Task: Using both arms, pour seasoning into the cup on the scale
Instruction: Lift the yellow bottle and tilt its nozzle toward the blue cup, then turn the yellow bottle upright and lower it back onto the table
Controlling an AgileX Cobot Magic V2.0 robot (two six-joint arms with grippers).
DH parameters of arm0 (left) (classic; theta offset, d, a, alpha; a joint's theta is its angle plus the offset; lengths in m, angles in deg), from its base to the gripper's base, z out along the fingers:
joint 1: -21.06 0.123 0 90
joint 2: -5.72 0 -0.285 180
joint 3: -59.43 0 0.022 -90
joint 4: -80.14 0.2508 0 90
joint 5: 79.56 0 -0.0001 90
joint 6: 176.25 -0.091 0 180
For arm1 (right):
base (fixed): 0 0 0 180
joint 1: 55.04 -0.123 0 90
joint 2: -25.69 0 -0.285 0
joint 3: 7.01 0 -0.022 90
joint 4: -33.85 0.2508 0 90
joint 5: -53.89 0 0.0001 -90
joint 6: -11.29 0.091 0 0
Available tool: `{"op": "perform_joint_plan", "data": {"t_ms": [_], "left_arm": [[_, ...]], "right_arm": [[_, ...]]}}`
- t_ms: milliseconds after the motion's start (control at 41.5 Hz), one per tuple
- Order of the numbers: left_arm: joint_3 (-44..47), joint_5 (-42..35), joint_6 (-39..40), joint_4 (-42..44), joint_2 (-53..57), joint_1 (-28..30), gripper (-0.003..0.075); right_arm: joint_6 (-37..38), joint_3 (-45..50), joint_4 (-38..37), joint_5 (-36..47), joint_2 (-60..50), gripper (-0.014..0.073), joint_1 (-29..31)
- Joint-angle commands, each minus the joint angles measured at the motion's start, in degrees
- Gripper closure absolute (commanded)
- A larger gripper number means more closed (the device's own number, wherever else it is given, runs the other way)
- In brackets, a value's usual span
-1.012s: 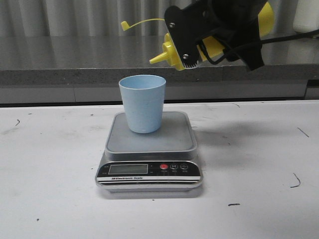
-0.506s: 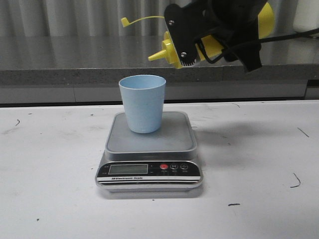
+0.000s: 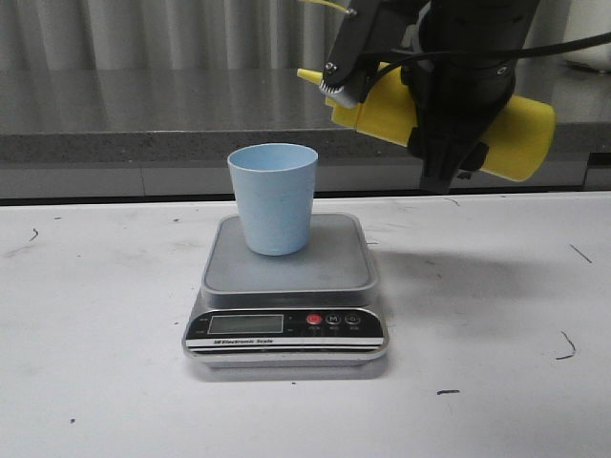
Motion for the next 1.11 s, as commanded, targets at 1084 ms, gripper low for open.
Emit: {"op": "perform_joint_plan", "data": {"t_ms": [1084], "left_arm": [[-1.49, -4.0, 0.61, -0.03, -0.16, -0.19, 0.0351]], "right_arm": [[-6.08, 33.06, 36.93, 88.6, -8.2, 0.0211, 29.95]]}}
